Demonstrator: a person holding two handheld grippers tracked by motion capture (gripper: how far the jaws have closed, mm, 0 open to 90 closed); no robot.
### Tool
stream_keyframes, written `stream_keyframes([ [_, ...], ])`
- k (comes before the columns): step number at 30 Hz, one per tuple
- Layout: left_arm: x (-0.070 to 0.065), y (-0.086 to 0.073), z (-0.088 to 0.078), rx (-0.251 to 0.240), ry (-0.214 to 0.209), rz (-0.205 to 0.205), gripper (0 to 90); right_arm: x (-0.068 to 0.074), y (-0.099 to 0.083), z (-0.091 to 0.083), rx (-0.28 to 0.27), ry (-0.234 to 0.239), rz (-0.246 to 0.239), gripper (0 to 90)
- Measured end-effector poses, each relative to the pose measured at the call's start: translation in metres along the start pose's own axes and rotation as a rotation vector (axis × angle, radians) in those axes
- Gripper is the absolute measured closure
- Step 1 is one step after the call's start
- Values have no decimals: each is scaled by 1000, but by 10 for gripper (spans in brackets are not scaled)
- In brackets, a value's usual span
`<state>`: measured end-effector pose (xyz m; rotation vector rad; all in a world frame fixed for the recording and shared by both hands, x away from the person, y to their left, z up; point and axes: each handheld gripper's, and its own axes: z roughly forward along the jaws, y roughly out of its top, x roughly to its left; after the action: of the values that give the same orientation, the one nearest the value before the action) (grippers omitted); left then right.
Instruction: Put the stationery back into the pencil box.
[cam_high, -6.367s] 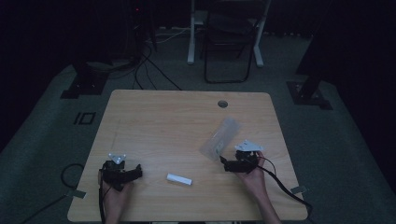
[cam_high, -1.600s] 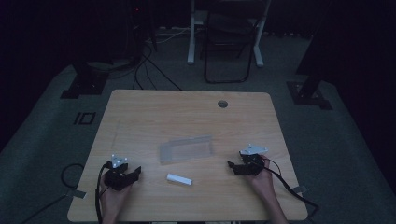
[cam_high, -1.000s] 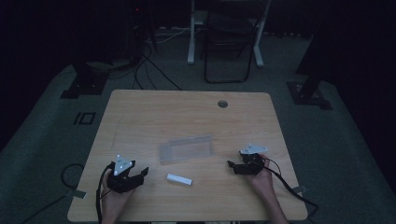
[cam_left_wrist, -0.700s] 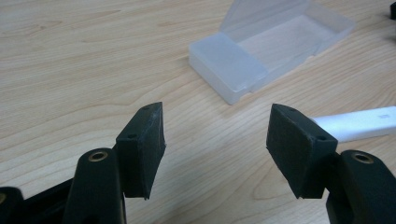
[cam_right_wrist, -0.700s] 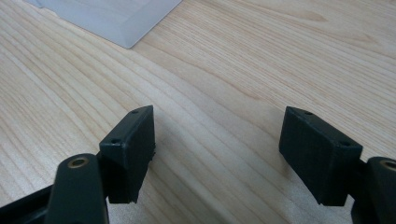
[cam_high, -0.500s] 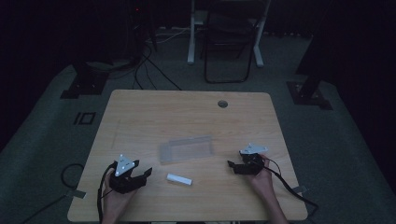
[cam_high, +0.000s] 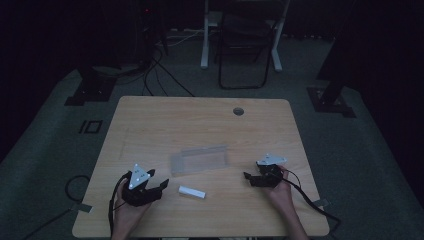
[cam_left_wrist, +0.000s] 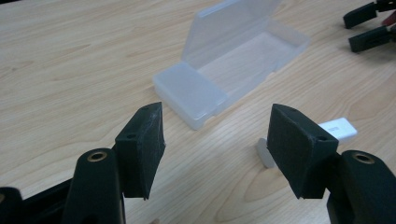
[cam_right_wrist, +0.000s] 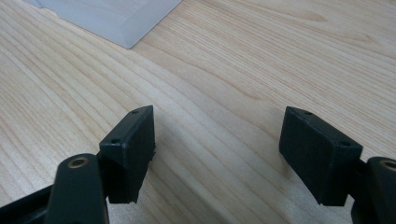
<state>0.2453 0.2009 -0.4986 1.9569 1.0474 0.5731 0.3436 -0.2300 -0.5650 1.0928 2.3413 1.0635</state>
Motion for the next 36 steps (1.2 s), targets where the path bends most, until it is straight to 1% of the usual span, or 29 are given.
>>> stream_keyframes([
  [2,-2,1,0,-4,-9,14,371,0,0,0,0,0,0,267],
  [10,-9,5,3,-11,-37,33,370,0,0,0,0,0,0,267],
  [19,-18,11,8,-15,-69,73,368,0,0,0,0,0,0,267],
  [23,-21,12,10,-14,-78,81,367,0,0,0,0,0,0,267],
  [31,-28,13,16,-15,-101,86,366,0,0,0,0,0,-1,267],
  [36,-31,13,19,-7,-115,101,362,0,0,0,0,0,0,267],
])
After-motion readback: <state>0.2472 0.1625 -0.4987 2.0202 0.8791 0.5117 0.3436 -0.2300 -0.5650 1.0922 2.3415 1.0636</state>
